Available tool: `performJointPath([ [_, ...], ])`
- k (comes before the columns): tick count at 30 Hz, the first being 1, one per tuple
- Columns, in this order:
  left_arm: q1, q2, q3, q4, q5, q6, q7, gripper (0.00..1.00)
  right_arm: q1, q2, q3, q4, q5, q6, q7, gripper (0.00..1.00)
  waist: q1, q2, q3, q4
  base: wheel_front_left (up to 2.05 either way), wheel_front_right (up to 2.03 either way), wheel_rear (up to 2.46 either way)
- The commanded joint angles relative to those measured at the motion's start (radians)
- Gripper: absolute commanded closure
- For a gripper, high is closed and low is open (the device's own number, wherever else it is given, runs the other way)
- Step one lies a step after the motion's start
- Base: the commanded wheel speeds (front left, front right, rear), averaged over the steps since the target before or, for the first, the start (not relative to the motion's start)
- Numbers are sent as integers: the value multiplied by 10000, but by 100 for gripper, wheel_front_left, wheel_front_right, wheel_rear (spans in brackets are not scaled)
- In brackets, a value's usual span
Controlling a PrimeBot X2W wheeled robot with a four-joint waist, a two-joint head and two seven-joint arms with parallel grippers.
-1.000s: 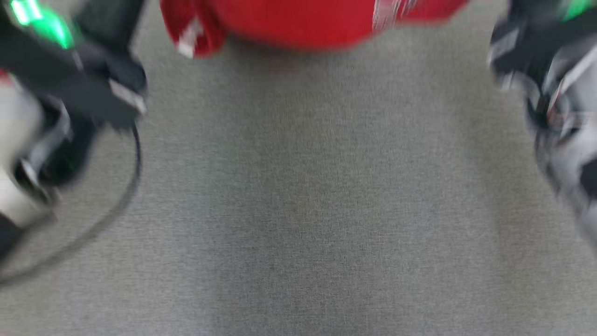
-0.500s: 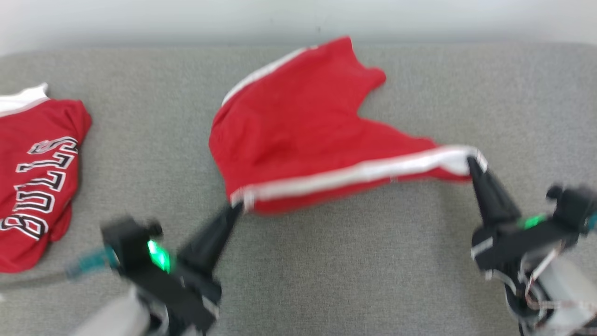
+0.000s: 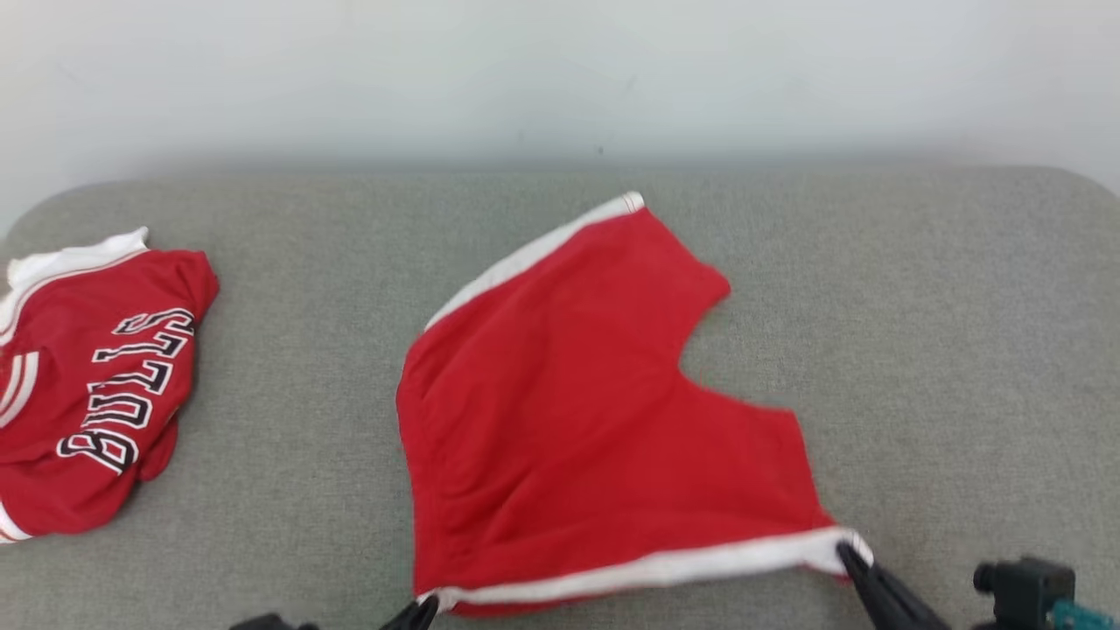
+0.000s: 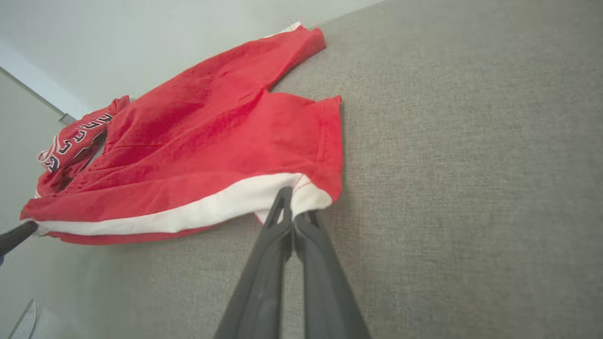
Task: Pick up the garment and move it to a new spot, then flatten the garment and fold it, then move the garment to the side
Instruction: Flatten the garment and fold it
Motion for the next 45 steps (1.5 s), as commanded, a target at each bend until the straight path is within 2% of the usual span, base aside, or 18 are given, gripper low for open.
performJointPath([
  [1, 282, 125, 74, 36, 242, 10, -19, 100, 358, -159, 59, -124, -28, -23, 131, 100, 2, 1, -279, 107, 0, 0, 0],
  [5, 841, 436, 399, 65, 792, 10, -19, 100, 1292, -480, 67, -619, 113, -23, 559, 100, 2, 1, -384, 158, 0, 0, 0],
  [12, 1533, 801, 1221, -53, 1002, 13, -20, 100, 2124, -738, 114, -1447, 602, -23, 1446, 100, 2, 1, -275, 118, 0, 0, 0],
  [21, 1833, 237, 1657, -376, 1414, 15, -20, 100, 2158, -453, -119, -2017, 1109, -23, 1805, 100, 2, 1, -174, 314, 0, 0, 0],
  [28, 1278, 38, 2415, -1093, 1082, 15, -20, 100, 855, -853, -616, -2918, 2743, -23, 1946, 100, 2, 1, 76, 474, 0, 0, 0],
  [34, 495, 85, 2298, -1318, 777, 15, -20, 100, -356, -1390, -847, -2745, 3553, -23, 2349, 100, 2, 1, 263, 738, 0, 0, 0],
  [40, -779, 79, 1755, -1107, 504, 15, -20, 100, -2231, -1774, -615, -1903, 3822, -23, 3063, 100, 2, 1, 708, 1000, 0, 0, 0],
  [45, -1868, -133, 1522, -441, 55, 15, -20, 100, -4033, -1693, -114, -844, 3695, -23, 3587, 100, 2, 1, 1176, 1303, 0, 0, 0],
])
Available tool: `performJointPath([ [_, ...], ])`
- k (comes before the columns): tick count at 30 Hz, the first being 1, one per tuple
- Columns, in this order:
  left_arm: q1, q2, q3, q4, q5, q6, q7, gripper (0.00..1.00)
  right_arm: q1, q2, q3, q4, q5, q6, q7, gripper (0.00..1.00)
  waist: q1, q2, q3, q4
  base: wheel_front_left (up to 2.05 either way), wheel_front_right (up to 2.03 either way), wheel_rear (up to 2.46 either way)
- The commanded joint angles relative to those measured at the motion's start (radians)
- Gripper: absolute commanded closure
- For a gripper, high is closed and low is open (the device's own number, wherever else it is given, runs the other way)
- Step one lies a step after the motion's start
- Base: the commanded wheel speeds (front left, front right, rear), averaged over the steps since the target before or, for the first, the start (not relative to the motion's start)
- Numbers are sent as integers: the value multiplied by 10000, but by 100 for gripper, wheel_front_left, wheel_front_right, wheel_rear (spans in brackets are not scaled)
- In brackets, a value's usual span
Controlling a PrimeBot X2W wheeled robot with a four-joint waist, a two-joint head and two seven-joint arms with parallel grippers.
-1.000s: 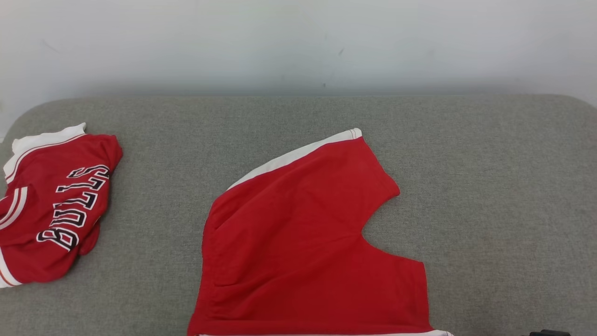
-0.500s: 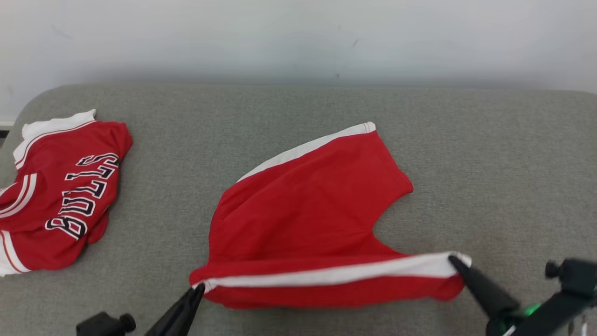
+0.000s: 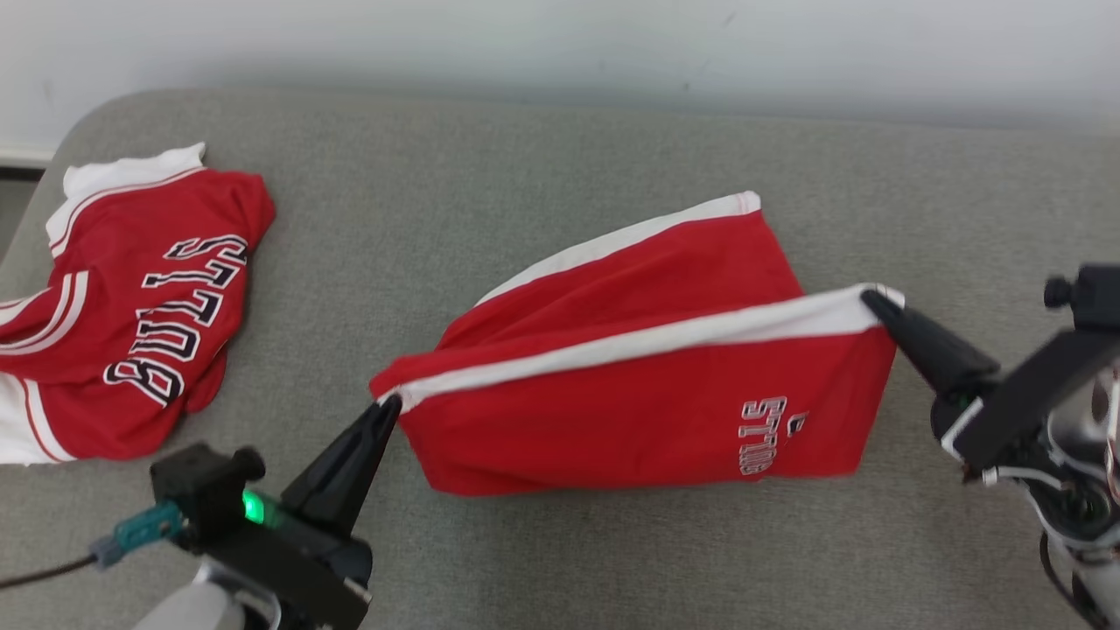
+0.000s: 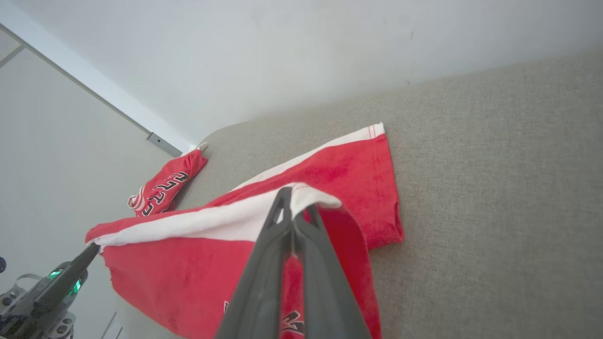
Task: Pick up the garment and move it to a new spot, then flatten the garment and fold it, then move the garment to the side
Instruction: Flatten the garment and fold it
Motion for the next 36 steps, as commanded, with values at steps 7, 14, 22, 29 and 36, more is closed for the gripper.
performJointPath([
  [7, -1467, -408, -469, 765, -380, 21, -20, 100, -2293, 210, 764, 1773, -827, -23, 411, 100, -2, -1, 842, 639, 0, 0, 0],
  [14, -2482, -703, -816, 1416, -527, 21, -20, 100, -4455, 759, 1371, 3950, -1963, -24, 249, 100, -2, -1, 1366, 942, 0, 0, 0],
  [22, -3369, -1134, -1277, 1924, -631, 21, -20, 100, -5895, 1216, 2014, 5799, -2694, -24, -11, 100, -2, -1, 1818, 1276, 0, 0, 0],
  [29, -3880, -1333, -1596, 2352, -717, 21, -20, 100, -6519, 1473, 2509, 6702, -3062, -24, -184, 100, -2, -1, 2101, 1209, 0, 0, 0],
  [36, -3935, -1396, -1661, 2571, -739, 21, -20, 87, -6765, 1613, 2836, 7060, -3023, -24, -476, 0, -2, -1, 2077, 1116, 0, 0, 0],
])
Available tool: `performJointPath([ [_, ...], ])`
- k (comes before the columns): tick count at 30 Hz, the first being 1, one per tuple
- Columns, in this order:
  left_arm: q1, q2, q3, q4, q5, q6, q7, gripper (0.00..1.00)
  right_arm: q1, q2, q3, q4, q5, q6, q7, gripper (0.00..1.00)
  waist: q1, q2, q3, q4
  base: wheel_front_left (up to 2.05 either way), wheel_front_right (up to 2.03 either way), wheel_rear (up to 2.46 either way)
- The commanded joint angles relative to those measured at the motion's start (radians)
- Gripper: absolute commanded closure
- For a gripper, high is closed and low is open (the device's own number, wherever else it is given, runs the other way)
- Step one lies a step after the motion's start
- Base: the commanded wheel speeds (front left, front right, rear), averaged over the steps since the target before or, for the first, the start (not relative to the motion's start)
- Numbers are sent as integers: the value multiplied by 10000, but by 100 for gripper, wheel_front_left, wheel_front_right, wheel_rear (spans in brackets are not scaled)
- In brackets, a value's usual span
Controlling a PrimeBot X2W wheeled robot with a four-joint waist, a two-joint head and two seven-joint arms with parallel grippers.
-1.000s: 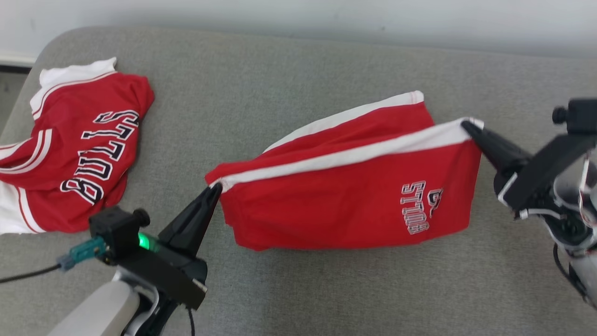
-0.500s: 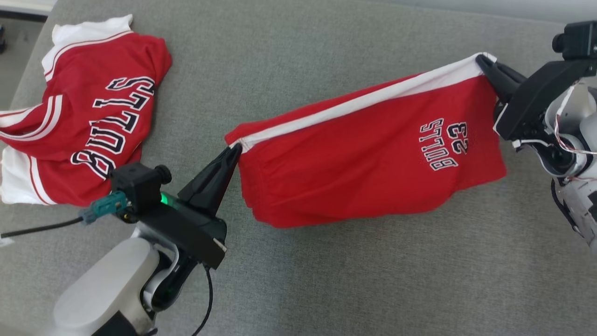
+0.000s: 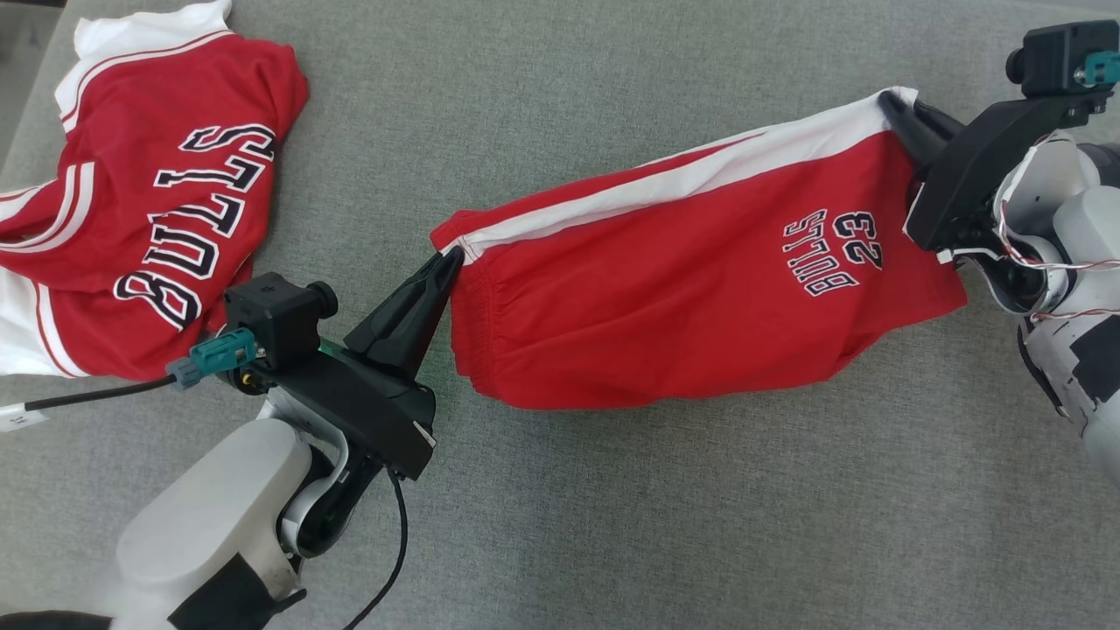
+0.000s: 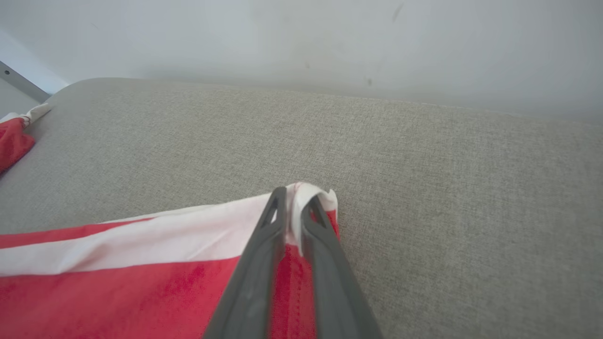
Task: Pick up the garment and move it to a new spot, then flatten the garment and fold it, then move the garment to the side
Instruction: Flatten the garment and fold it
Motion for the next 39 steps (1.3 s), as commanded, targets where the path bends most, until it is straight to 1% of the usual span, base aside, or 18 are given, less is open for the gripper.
performJointPath([
  [1, -31, -41, -11, 69, 51, 21, -20, 62, -101, 75, 96, 35, 25, -24, -91, 0, -1, -2, -56, -18, 0, 0, 0],
  [2, -11, -54, 9, 91, 127, 21, -20, 0, -136, 78, 164, 41, 47, -24, -143, 0, -1, -2, -85, -29, 0, 0, 0],
  [9, 413, -193, 274, 350, 577, 21, -20, 0, 154, -19, 602, 150, 416, -24, -456, 0, -1, -2, -585, -54, 0, 0, 0],
  [14, 933, -299, 712, 372, 1158, 21, -20, 0, 658, -295, 929, 25, 725, -24, -886, 0, -1, -2, -1033, -48, 0, 0, 0],
  [16, 1243, -391, 1212, 302, 1526, 21, -20, 0, 910, -407, 1061, 2, 766, -24, -1162, 0, -1, -2, -1201, -48, 0, 0, 0],
  [20, 2040, -722, 2597, 11, 2901, 29, -20, 0, 1512, -540, 1317, 10, 847, -24, -1559, 0, -1, -2, -1494, -63, 0, 0, 0],
  [26, 3560, -1602, 4925, -1048, 5078, 295, -20, 0, 2126, -691, 1528, 73, 1093, -24, -2000, 0, -1, -2, -1702, -99, 0, 0, 0],
  [29, 4281, -2015, 5844, -1694, 6144, 451, -20, 0, 2281, -627, 1569, 217, 1179, -24, -2185, 0, -1, -2, -1759, -100, 0, 0, 0],
  [31, 4763, -2404, 6453, -2100, 6605, 512, -20, 0, 2386, -564, 1605, 348, 1211, -24, -2283, 0, -1, -2, -1787, -71, 0, 0, 0],
  [32, 5185, -2636, 6849, -2425, 7183, 520, -20, 0, 2452, -504, 1634, 484, 1231, -24, -2341, 0, -1, -2, -1811, -29, 0, 0, 0],
  [35, 5748, -3038, 7369, -2782, 7837, 573, -20, 0, 2493, -435, 1693, 779, 1153, -24, -2413, 0, -1, -2, -1825, 31, 0, 0, 0],
  [39, 6312, -3380, 7826, -2897, 8299, 463, -20, 0, 2533, -248, 1779, 1234, 1057, -24, -2386, 0, -1, -2, -1872, 105, 0, 0, 0],
])
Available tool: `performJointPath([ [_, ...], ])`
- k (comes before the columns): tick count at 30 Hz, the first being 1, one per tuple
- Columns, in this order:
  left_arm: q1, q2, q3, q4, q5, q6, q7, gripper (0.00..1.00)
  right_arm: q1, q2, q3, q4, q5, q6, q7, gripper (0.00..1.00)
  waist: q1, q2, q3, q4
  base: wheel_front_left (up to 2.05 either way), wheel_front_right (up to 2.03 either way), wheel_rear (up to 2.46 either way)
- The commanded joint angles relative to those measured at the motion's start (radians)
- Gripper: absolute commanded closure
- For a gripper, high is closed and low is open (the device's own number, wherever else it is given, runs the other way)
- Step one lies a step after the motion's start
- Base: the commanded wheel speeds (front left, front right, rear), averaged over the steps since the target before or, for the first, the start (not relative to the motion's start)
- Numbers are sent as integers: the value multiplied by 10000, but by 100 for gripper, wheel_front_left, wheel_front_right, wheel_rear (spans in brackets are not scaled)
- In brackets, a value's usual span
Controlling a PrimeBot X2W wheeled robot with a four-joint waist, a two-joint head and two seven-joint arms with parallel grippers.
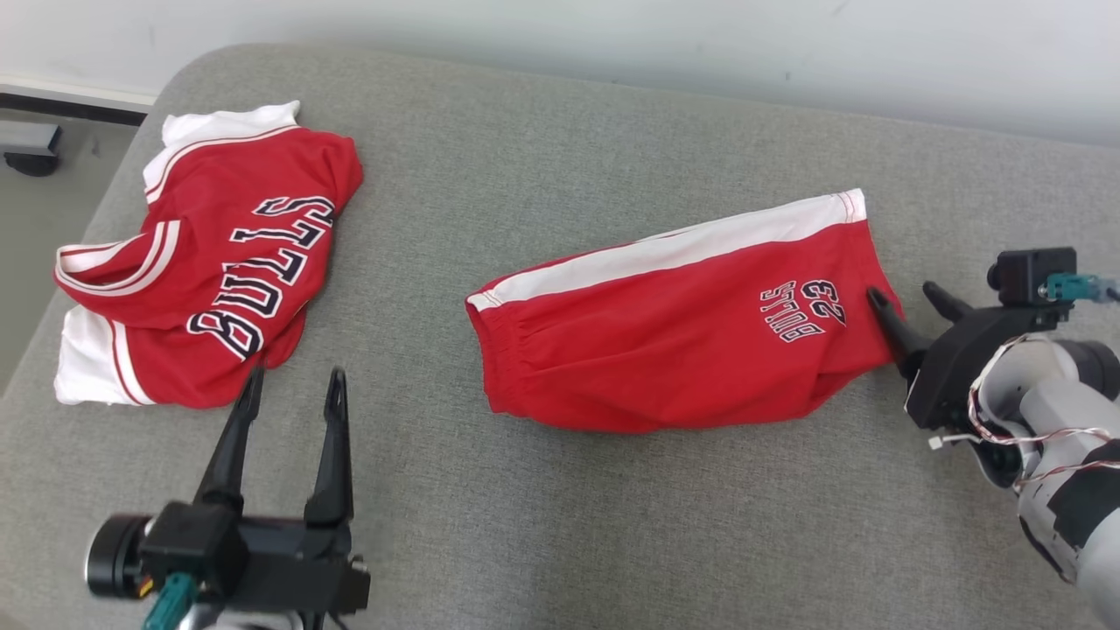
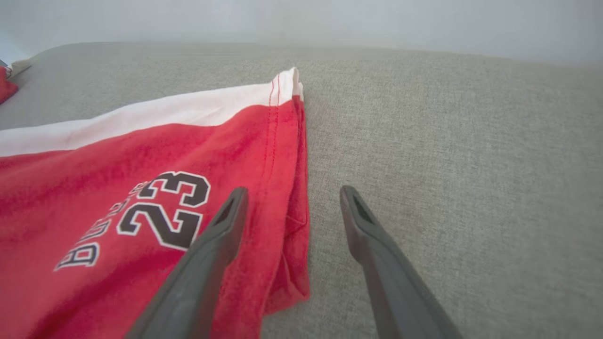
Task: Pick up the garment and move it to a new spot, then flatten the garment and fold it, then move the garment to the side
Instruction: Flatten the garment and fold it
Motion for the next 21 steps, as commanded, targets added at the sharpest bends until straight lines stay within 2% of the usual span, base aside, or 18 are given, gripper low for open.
performJointPath([
  [1, 139, -34, 68, -30, 88, -42, -20, 0, 132, 88, 42, 32, -72, -24, -5, 0, 1, 0, -14, 16, 0, 0, 0],
  [11, 644, -469, 375, 240, 357, -318, -20, 0, 318, 644, 324, 833, 135, -24, 740, 0, 1, 0, -219, 200, 0, 0, 0],
  [12, 665, -492, 377, 273, 370, -312, -20, 0, 363, 707, 372, 868, 180, -24, 890, 46, 1, 0, -251, 209, 0, 0, 0],
  [13, 697, -510, 366, 316, 383, -335, -20, 0, 424, 759, 413, 912, 230, -24, 1047, 71, 1, 0, -303, 225, 0, 0, 0],
  [14, 737, -519, 360, 357, 399, -360, -20, 0, 469, 794, 438, 937, 281, -24, 1156, 100, 1, 0, -349, 233, 0, 0, 0],
  [21, 1067, -550, 257, 731, 497, -448, -20, 0, 614, 848, 401, 967, 501, -24, 875, 100, 1, 0, -957, 107, 0, 0, 0],
])
